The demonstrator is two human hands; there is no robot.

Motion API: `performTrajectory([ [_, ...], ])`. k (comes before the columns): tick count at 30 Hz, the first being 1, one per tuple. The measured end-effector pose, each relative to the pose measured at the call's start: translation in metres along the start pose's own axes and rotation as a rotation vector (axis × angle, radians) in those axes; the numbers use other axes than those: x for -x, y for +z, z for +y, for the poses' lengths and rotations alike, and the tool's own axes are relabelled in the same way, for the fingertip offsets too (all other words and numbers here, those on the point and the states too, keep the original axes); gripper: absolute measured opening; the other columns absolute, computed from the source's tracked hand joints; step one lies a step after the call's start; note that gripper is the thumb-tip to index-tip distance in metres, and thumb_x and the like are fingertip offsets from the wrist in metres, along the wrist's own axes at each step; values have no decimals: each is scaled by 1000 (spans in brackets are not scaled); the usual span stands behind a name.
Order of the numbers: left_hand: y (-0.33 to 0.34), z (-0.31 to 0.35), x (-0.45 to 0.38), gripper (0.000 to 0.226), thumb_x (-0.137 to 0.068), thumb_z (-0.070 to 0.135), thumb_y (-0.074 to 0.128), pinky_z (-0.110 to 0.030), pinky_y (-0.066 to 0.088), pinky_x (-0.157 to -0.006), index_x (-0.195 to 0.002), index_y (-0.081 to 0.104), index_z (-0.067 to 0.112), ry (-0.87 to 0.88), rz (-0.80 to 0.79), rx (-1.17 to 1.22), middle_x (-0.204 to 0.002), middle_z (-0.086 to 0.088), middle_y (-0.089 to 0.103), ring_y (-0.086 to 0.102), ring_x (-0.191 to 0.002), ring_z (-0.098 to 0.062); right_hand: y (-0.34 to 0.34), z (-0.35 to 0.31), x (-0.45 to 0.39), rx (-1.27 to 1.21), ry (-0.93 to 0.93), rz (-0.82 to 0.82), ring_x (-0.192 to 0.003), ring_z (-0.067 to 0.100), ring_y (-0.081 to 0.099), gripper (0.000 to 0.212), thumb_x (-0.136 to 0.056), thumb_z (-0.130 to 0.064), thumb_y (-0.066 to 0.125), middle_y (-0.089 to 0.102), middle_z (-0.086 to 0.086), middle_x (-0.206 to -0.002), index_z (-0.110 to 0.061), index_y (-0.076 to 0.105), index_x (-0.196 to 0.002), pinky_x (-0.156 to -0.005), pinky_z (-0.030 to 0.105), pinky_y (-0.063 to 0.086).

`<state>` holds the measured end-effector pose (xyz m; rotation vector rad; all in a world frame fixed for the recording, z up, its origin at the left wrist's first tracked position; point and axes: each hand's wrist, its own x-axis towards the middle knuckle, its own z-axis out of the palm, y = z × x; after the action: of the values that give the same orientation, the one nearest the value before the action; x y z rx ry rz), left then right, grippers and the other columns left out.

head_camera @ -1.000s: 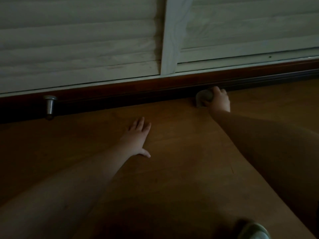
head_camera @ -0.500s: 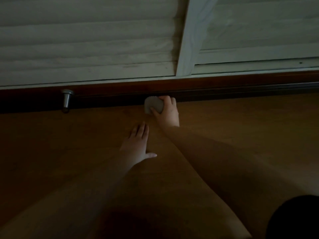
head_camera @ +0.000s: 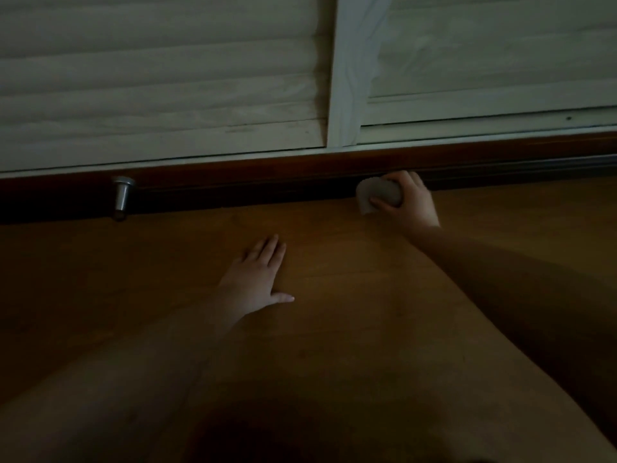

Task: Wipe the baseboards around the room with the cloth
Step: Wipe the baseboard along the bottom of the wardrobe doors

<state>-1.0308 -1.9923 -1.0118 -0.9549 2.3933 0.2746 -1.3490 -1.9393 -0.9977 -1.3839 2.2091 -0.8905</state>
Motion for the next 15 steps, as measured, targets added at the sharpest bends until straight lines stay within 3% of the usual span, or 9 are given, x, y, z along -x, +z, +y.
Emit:
performTrajectory([
  [4, -19, 16, -23, 117, -81, 74, 55, -50, 9, -120, -155, -18, 21, 42, -31, 14, -160, -4, -30, -19, -150, -24, -39, 33, 5, 70, 134, 100, -106, 16, 50, 49, -85, -24, 76, 51, 10, -125, -14, 54, -127, -84, 25, 39],
  [8, -29, 37, -37, 125, -78, 68, 65, -51, 11, -120, -154, -21, 18, 49, -82, 36, -160, -6, -30, -17, -150, -26, -48, 35, 16, 20, 319, 190, -116, 28, 52, 49, -86, -21, 73, 47, 13, -129, -12, 49, -129, -90, 27, 39],
  [15, -22, 44, -31, 127, -75, 70, 66, -48, 18, -120, -156, -16, 18, -62, -15, 156, -163, -1, -22, -9, -152, -24, 2, -36, 23, -53, 116, 138, -106, 7, 45, 51, -86, -27, 73, 48, 4, -128, -19, 50, -131, -89, 23, 41],
])
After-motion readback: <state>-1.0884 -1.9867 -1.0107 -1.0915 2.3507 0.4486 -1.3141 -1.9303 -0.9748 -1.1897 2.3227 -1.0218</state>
